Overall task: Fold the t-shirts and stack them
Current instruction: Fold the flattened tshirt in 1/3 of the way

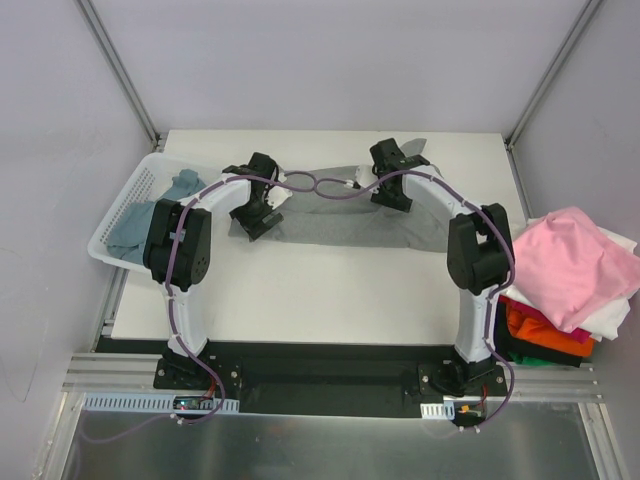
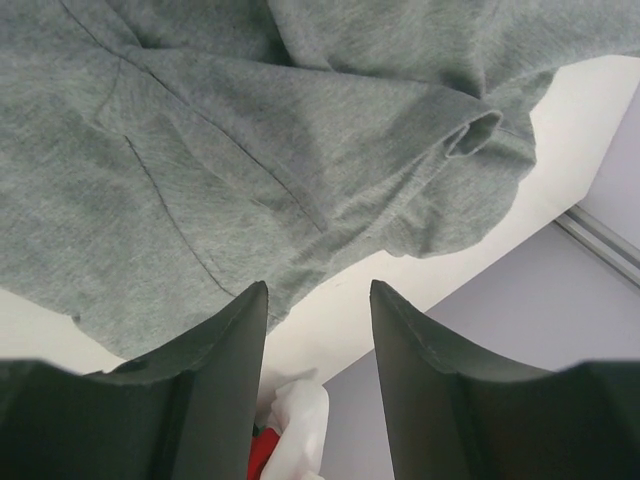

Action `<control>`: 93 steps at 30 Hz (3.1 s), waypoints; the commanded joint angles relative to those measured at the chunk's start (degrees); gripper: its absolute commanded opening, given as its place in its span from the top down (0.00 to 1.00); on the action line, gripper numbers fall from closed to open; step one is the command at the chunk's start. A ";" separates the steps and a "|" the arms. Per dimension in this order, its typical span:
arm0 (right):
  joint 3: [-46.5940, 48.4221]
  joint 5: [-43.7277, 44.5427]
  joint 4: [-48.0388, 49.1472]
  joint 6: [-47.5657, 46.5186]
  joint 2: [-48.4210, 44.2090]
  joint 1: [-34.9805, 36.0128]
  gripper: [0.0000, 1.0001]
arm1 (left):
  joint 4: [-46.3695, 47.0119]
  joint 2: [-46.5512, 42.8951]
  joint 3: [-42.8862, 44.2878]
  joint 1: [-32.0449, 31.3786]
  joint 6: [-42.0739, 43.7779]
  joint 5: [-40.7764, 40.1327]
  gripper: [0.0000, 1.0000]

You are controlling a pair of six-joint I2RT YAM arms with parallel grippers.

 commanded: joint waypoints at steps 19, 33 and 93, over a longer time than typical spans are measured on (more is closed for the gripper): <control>4.84 -2.56 -1.20 0.31 5.96 -0.41 0.56 | 1.00 -1.67 -1.22 -0.08 -0.36 1.26 0.17; 5.19 -3.09 -0.50 0.49 8.34 -0.94 0.80 | 1.52 -1.59 -2.01 0.00 -0.27 0.73 0.17; 21.46 8.77 5.30 -3.73 17.04 7.15 0.58 | 1.61 -2.38 -2.71 0.00 -0.45 0.64 0.17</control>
